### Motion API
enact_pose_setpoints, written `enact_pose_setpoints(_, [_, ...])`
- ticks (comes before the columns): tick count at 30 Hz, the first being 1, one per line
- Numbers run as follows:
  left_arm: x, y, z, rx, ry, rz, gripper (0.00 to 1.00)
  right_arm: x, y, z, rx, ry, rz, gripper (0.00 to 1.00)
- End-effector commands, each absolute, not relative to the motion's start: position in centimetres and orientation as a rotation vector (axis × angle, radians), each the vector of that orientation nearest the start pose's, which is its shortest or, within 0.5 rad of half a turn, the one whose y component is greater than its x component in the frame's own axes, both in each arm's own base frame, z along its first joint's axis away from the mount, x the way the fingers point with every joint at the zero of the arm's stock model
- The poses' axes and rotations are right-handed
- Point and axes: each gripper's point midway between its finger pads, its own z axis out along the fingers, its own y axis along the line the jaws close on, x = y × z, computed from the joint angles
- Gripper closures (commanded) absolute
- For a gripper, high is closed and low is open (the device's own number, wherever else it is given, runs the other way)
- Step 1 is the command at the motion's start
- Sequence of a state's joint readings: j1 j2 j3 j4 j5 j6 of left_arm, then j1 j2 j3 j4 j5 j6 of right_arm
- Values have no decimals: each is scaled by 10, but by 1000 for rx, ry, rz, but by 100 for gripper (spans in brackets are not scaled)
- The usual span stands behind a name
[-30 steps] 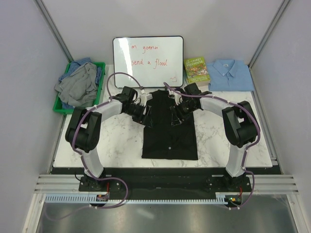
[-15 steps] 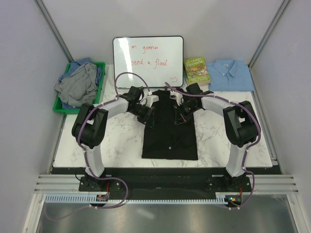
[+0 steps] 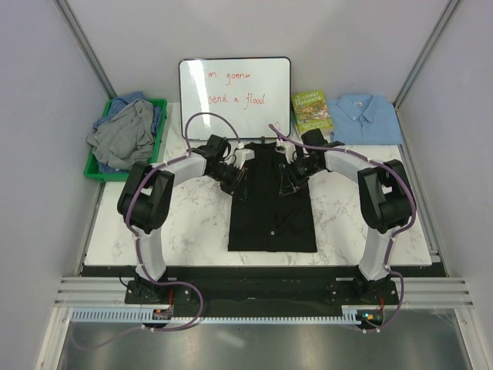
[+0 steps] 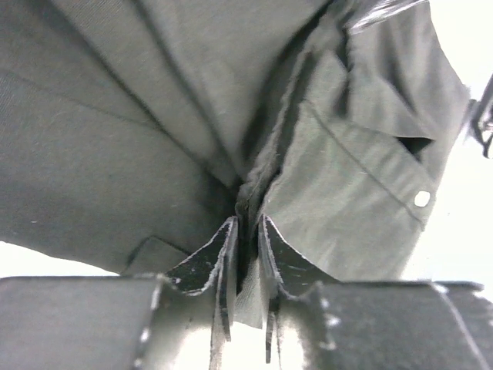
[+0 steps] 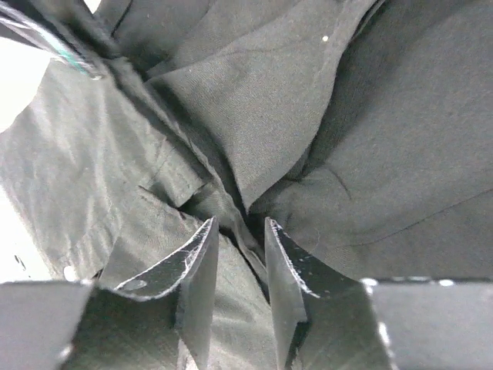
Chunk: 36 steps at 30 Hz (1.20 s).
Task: Fold and stack the long sleeve shirts
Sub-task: Fold the shirt
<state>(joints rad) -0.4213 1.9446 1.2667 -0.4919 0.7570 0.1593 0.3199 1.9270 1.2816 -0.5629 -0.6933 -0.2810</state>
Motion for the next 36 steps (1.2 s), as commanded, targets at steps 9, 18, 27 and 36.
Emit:
enact_pose_setpoints(9, [332,-254,42,907,2427,-1050,74,284,232,120,-972,2323,1111,62])
enact_pose_setpoints(18, [327,-252,48,871,2431,-1068,66,258,241,74,-1001,2468,1161,76])
enact_pose_setpoints(27, [233,-265,127,850,2217,-1526,48,282,246,23,-818,2545,1106,78])
enact_pose_setpoints(36, [131,-317,122,872,2278,-1746,47,279,244,18,-715,2592,1086,78])
